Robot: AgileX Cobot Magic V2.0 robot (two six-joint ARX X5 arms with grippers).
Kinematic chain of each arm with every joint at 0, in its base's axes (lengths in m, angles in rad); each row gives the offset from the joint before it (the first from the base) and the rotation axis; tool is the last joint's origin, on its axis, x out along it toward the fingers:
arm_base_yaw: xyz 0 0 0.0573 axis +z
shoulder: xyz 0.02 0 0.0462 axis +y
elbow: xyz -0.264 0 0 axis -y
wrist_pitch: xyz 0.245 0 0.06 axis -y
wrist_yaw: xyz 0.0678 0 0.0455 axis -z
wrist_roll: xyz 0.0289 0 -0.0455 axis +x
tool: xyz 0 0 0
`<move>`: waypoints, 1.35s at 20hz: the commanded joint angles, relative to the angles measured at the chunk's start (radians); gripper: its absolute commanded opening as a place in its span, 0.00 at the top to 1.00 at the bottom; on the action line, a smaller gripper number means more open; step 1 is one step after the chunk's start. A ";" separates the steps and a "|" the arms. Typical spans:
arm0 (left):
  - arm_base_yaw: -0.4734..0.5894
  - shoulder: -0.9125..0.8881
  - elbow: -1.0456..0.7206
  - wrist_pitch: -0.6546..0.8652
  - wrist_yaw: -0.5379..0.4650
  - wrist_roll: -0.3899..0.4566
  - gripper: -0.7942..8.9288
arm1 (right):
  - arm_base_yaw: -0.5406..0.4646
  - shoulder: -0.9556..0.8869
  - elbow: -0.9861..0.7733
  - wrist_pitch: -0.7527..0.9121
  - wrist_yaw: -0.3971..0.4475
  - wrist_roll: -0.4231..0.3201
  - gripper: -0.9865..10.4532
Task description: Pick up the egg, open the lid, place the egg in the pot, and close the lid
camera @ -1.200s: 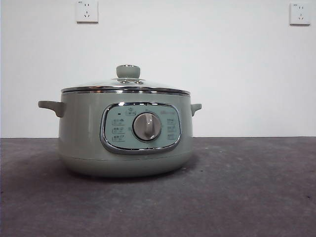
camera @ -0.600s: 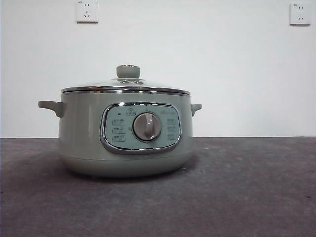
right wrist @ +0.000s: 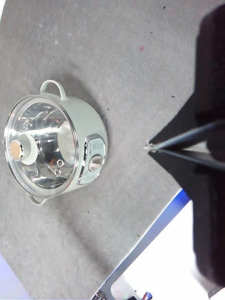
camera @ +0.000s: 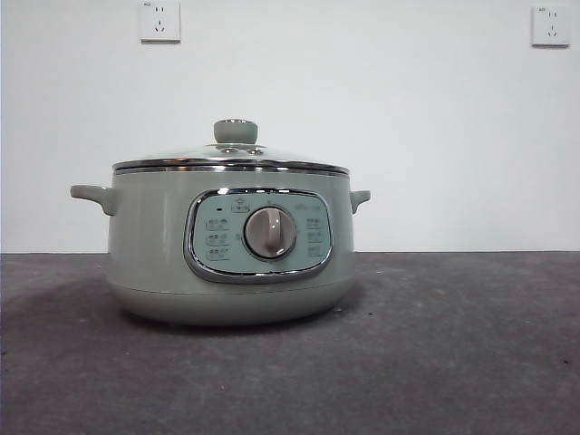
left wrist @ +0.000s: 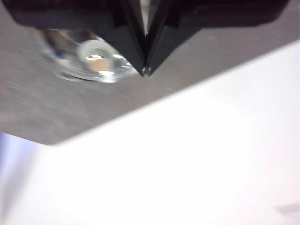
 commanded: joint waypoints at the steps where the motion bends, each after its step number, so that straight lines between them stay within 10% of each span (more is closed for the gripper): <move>1: 0.049 -0.131 -0.225 0.144 -0.017 0.017 0.92 | 0.000 0.003 -0.008 -0.024 0.002 0.011 0.91; 12: 0.116 -0.539 -0.980 0.418 -0.225 -0.184 0.92 | 0.000 0.011 -0.008 -0.024 0.002 0.011 0.91; 27: 0.116 -0.623 -1.078 0.357 -0.240 -0.226 0.92 | 0.000 0.011 -0.008 -0.024 0.013 0.011 0.91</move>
